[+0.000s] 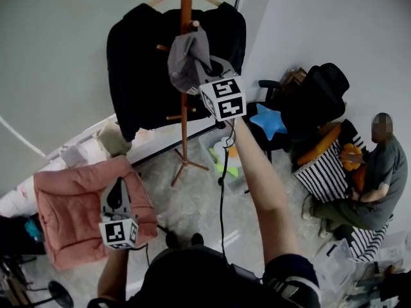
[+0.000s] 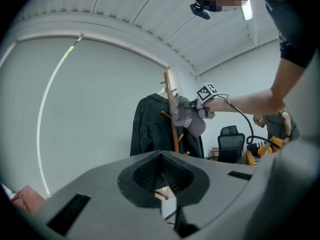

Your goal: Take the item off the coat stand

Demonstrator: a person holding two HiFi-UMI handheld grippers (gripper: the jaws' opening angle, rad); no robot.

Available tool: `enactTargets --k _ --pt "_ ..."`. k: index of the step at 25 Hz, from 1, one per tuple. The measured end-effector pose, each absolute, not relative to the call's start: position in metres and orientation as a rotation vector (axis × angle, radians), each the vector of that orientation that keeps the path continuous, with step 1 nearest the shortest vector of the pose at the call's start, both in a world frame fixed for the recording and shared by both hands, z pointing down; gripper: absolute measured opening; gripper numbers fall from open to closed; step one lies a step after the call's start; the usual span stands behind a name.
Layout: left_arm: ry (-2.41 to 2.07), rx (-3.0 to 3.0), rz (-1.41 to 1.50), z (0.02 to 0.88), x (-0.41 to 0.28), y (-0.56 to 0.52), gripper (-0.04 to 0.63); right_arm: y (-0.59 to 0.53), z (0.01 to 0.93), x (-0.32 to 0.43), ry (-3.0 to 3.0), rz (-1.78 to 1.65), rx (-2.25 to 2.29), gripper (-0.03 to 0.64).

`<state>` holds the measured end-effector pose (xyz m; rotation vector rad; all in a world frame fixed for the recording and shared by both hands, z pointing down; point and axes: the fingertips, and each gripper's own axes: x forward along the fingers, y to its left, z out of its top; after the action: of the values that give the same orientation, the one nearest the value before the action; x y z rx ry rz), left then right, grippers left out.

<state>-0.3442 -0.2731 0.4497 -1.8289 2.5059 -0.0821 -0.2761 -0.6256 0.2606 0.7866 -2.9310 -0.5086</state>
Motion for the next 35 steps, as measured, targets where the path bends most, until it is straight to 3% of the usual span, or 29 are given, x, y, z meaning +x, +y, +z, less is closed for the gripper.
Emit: enactTargets --k 35 --pt "2.468 -1.852 -0.075 0.443 -0.331 -0.264 0.023 -0.524 0.159 -0.195 -3.047 -0.815 0.854 0.026"
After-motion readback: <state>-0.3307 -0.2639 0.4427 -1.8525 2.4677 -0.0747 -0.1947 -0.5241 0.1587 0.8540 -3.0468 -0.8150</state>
